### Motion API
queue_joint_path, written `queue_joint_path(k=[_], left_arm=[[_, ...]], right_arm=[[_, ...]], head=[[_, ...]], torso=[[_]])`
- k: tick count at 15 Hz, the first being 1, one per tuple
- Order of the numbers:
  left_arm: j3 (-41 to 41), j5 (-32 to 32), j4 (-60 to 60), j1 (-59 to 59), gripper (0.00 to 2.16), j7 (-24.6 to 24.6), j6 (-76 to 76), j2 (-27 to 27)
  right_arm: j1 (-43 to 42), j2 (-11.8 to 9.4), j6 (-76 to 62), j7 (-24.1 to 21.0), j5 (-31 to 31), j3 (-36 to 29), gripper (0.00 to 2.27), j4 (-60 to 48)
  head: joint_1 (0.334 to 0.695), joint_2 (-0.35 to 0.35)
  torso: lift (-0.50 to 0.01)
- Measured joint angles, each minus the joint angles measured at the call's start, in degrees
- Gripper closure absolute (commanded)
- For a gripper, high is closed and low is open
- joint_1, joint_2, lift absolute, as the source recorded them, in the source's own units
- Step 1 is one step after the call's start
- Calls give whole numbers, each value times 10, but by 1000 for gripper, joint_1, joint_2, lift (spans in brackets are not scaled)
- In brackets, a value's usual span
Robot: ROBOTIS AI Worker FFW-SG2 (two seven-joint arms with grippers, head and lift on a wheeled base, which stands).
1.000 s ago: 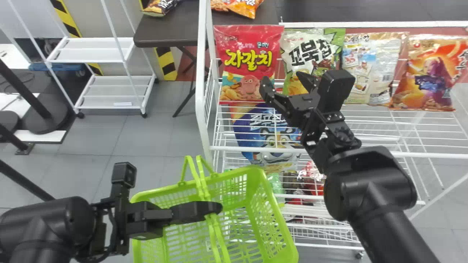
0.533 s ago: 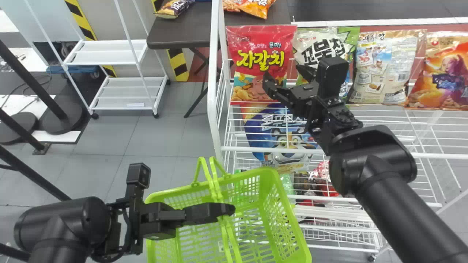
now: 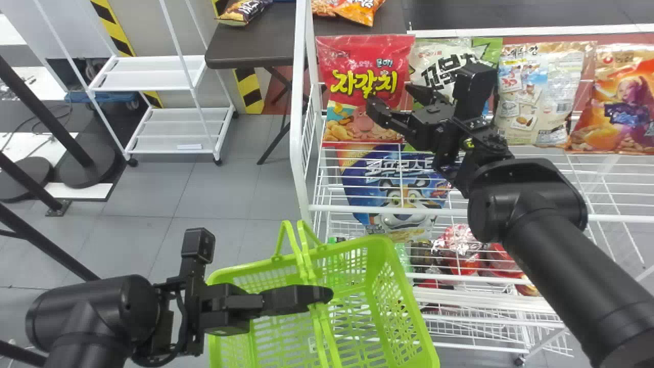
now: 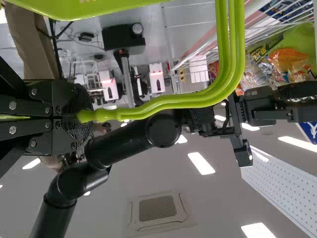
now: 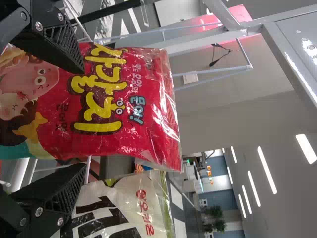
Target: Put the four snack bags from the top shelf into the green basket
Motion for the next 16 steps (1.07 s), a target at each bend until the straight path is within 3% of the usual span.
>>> queue_joint_path(k=[2,4,5,6,7,10,16], left_arm=[[-15,-1,6,-12,2145,0,-8,-1],[-29,-2,12,-23,2148,0,-11,-1],[-31,-1,13,-25,2145,0,-12,-1],[-31,-1,14,-26,2145,0,-12,-1],[-31,-1,14,-26,2145,0,-12,-1],[-29,0,14,-25,2148,0,-12,1],[-23,4,15,-26,2145,0,-12,5]], right_arm=[[-8,0,16,27,-1,-2,670,8],[-16,0,24,40,5,-7,1366,17],[-20,0,28,40,11,-8,1946,21],[-22,0,32,39,16,-9,2145,23],[-22,0,34,35,20,-10,2246,23],[-1,0,35,29,35,-14,2246,-9],[104,0,90,13,58,-52,2246,-197]], head=[[695,102],[695,93],[695,91],[695,90],[695,88],[695,92],[695,103]], torso=[[0],[0],[0],[0],[0],[0],[0]])
